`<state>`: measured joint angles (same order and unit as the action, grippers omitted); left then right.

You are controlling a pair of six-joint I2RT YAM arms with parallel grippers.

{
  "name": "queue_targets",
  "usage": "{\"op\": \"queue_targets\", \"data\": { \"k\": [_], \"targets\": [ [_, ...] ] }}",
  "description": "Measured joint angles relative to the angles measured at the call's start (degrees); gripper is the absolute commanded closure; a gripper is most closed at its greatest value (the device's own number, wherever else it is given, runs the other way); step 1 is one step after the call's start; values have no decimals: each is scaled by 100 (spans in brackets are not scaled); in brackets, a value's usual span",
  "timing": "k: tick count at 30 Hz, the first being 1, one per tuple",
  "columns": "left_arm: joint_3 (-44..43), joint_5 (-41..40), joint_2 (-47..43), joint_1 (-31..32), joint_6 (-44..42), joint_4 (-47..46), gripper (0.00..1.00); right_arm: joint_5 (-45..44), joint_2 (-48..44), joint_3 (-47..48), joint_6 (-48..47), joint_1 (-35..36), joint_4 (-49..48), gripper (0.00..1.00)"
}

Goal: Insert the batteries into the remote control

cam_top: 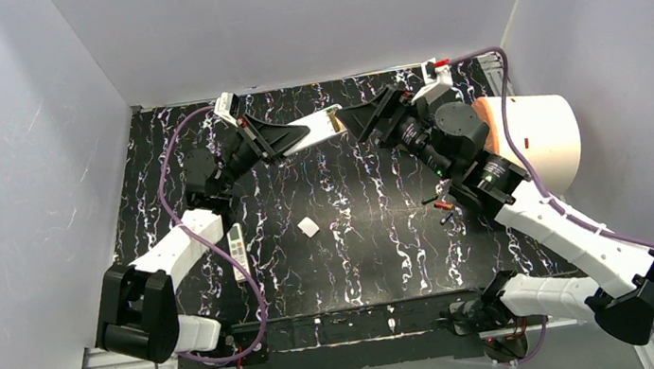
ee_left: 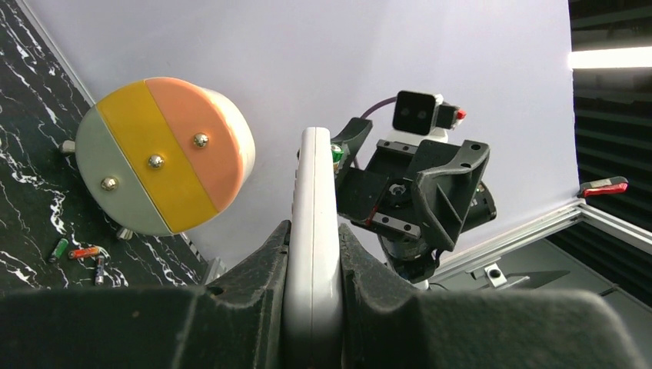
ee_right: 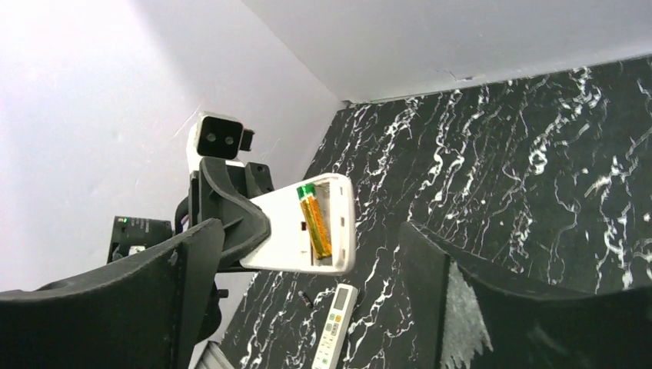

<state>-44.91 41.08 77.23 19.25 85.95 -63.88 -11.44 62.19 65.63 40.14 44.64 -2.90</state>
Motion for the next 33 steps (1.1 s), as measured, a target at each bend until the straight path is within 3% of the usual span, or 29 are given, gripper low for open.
{"op": "queue_targets", "data": {
  "k": [12,25,33],
  "targets": [
    [-142,-2,149,0,-9,2,100,-981,-264,-804,1810,-11,-103,1],
    [-142,0,186,0,-98,4,100,-407,166,-1008,3451,-107,-970,1],
    [-142,15,188,0,-186,22,100,-96,597,-1001,3773,-142,-1279,1]
  ]
}}
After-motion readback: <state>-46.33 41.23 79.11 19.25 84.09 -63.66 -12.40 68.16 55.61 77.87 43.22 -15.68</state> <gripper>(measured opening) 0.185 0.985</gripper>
